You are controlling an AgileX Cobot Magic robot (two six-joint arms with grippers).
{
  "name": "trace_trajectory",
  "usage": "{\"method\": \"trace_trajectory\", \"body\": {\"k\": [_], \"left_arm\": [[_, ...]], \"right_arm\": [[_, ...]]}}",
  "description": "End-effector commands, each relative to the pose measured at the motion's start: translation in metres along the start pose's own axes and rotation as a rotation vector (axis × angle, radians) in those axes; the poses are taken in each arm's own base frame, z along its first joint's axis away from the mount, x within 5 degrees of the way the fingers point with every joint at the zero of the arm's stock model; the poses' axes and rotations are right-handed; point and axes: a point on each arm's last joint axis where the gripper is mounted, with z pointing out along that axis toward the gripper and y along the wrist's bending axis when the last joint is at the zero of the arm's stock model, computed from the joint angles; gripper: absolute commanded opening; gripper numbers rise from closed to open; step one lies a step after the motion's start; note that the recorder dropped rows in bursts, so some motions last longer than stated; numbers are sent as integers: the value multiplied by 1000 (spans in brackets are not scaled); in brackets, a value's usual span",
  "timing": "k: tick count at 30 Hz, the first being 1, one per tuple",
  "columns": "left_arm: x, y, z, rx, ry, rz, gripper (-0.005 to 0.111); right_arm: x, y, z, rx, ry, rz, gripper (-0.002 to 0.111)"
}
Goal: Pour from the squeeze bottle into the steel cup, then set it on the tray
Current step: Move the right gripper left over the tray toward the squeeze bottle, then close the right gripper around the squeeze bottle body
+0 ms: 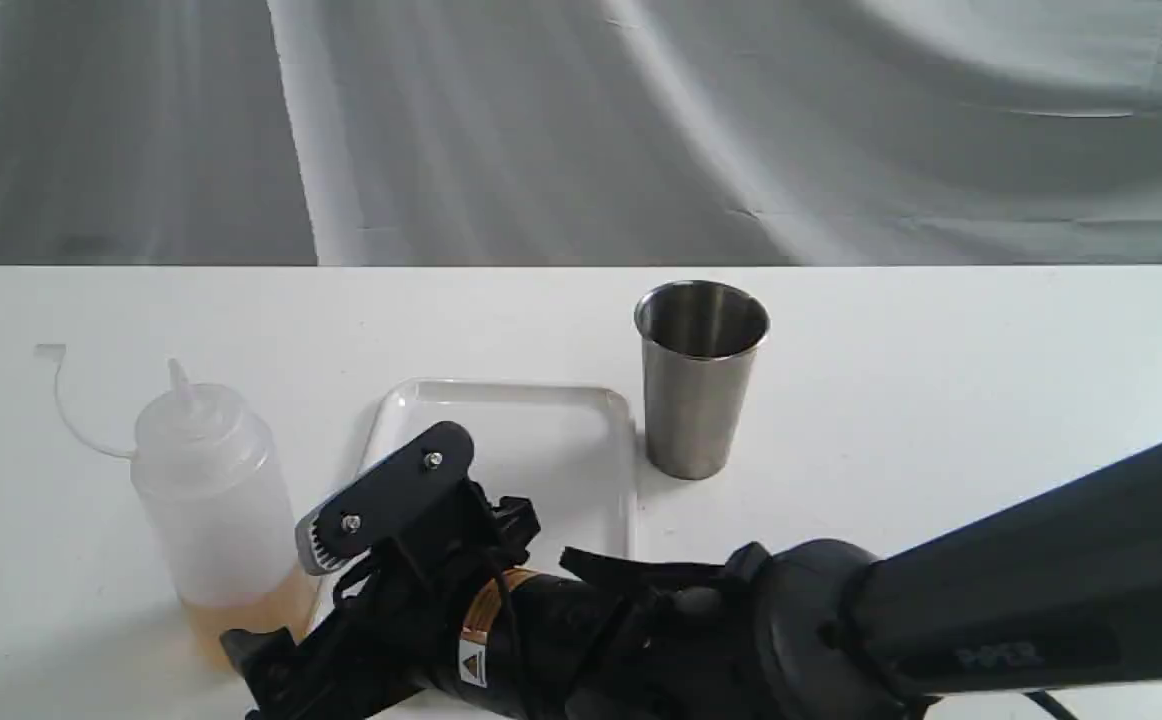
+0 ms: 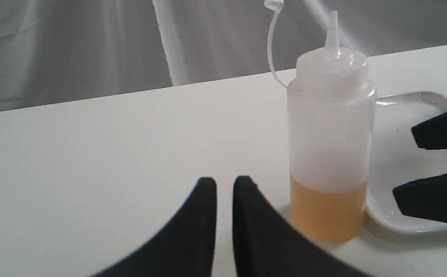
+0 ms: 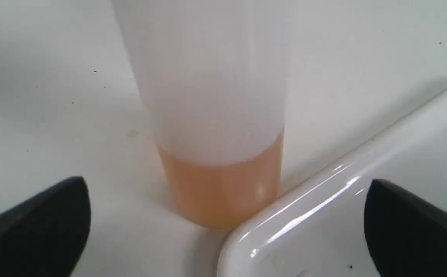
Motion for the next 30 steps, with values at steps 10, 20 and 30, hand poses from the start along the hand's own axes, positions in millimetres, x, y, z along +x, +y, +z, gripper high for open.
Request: {"method": "trace_trajectory", "body": {"k": [10, 20, 30], "left_arm": [[1, 0, 0, 2, -7, -1, 8], [1, 0, 0, 2, -7, -1, 8], [1, 0, 0, 2, -7, -1, 8]], "right_arm": [[-14, 0, 4, 6, -15, -20, 95], [-26, -2, 24, 13, -13, -37, 95], [-37, -2, 47, 15, -31, -43, 95]]}}
